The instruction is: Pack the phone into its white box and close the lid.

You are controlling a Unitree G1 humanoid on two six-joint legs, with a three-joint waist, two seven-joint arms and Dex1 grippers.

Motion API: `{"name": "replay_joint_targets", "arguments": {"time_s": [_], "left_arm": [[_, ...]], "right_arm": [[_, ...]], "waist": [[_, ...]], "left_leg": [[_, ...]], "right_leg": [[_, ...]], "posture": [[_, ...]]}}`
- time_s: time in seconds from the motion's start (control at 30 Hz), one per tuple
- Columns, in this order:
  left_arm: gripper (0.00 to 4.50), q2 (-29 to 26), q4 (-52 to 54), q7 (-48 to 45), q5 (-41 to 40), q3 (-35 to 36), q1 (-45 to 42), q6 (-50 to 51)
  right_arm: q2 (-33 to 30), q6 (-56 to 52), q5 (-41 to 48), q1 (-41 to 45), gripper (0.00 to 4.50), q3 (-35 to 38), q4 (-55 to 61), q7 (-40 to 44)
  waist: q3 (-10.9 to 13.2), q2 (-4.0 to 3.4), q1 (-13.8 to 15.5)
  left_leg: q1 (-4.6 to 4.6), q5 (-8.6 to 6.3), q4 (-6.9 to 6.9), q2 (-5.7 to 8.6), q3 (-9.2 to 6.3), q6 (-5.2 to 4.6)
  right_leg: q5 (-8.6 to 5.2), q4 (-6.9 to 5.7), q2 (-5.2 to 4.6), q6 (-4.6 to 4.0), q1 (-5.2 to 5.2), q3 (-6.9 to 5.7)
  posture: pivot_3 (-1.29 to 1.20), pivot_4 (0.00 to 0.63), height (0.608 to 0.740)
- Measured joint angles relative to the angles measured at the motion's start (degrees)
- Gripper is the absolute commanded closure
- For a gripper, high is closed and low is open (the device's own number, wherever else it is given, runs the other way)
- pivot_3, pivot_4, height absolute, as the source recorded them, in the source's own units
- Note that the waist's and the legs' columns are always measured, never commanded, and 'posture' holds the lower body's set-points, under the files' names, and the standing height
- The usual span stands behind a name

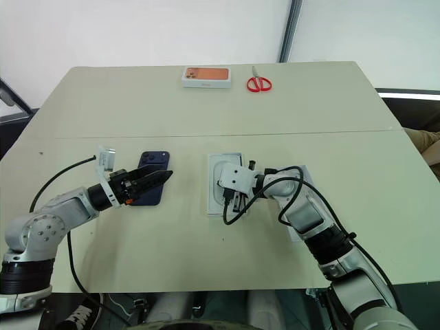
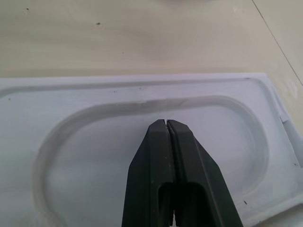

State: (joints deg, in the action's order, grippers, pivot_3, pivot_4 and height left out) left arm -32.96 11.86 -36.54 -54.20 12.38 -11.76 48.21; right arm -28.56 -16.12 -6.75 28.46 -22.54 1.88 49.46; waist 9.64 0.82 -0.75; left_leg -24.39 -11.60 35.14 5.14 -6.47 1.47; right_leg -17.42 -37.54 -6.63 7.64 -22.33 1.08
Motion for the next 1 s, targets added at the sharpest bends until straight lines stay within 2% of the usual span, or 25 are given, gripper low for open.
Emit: {"name": "replay_joint_targets", "arguments": {"time_s": [0.37,0.77,1.0], "left_arm": [[0.49,1.5,0.0,0.5,0.0,-0.3,-0.2,0.4],[0.49,1.9,0.0,0.6,0.3,-0.4,-0.3,1.3],[0.49,2.4,0.0,0.9,0.6,-0.4,-0.5,1.6]], "right_arm": [[-5.3,-3.4,-2.5,0.4,4.44,-0.1,3.8,2.6],[-6.0,-4.1,-3.7,-0.1,4.44,-0.7,5.9,3.8],[-4.2,-4.5,-3.5,0.1,4.44,-0.7,5.6,3.2]], "waist": [[0.0,0.00,0.1],[0.0,0.00,0.1],[0.0,0.00,0.0]], "left_leg": [[-0.01,0.00,0.00,0.00,0.01,0.00],[-0.01,0.00,0.00,0.00,0.01,0.00],[-0.02,0.00,0.00,0.00,0.01,0.00]], "right_leg": [[0.00,0.00,0.00,0.00,0.02,0.00],[0.00,0.00,-0.02,0.00,0.06,0.00],[0.00,0.00,-0.01,0.00,0.05,0.00]], "posture": [[0.00,0.150,0.740],[0.00,0.150,0.740],[0.00,0.150,0.740]]}}
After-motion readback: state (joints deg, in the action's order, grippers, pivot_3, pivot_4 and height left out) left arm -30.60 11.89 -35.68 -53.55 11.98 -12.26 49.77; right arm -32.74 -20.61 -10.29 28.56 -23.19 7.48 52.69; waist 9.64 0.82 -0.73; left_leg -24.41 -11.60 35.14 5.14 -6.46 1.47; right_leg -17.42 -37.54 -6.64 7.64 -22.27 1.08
